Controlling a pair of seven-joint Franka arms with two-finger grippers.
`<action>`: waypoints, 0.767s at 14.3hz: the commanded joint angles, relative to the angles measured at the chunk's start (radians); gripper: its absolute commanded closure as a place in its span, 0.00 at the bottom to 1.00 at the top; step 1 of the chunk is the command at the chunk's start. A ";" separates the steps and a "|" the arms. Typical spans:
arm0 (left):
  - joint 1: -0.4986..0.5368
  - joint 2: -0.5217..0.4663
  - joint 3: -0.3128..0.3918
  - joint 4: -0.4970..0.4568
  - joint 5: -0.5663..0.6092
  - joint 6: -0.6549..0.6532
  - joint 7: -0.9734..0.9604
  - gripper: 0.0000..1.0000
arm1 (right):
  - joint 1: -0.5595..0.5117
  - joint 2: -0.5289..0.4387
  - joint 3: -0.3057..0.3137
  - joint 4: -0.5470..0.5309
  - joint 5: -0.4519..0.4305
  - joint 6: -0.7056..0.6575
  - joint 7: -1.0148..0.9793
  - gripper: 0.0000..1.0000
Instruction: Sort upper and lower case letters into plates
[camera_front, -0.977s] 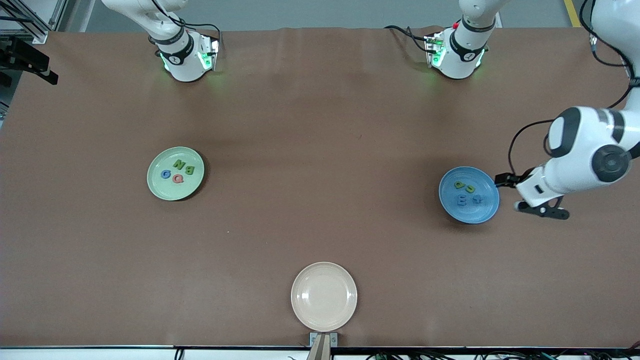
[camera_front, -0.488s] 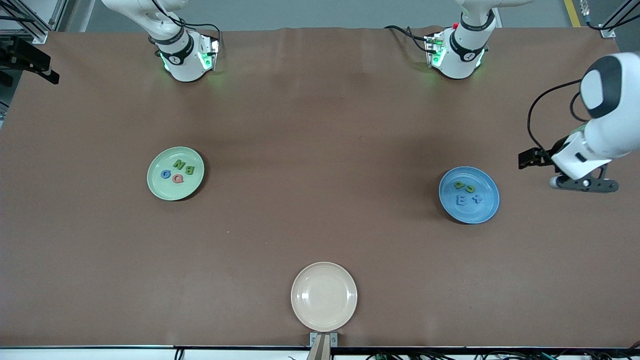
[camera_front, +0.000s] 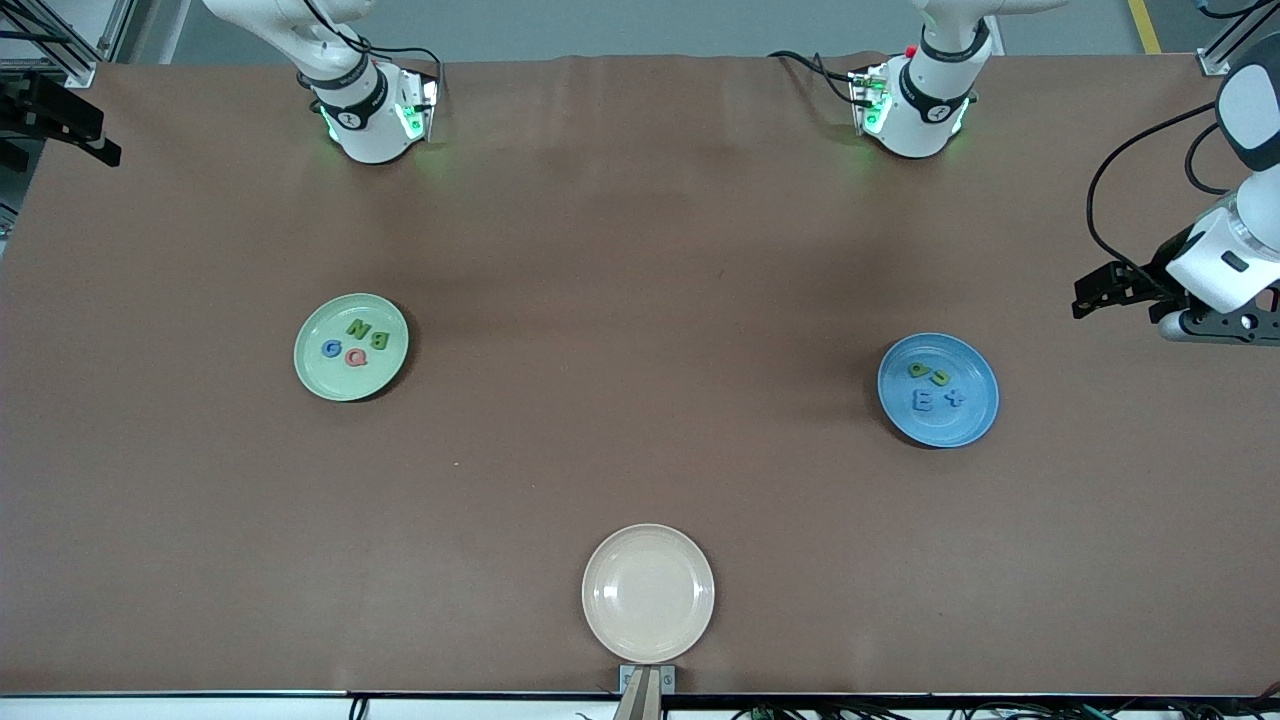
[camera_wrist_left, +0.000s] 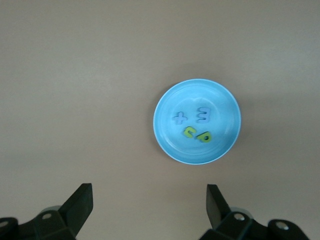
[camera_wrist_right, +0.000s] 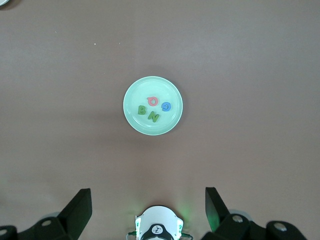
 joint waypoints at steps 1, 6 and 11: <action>-0.028 -0.012 0.031 0.033 -0.022 -0.009 -0.005 0.00 | 0.007 -0.014 -0.003 -0.013 -0.002 -0.008 -0.009 0.00; -0.025 0.005 0.025 0.149 -0.020 -0.029 -0.039 0.00 | 0.014 -0.014 0.004 -0.011 -0.028 -0.007 -0.008 0.00; -0.028 -0.002 0.022 0.353 -0.019 -0.174 -0.040 0.00 | 0.013 -0.012 0.002 -0.011 -0.027 0.015 -0.008 0.00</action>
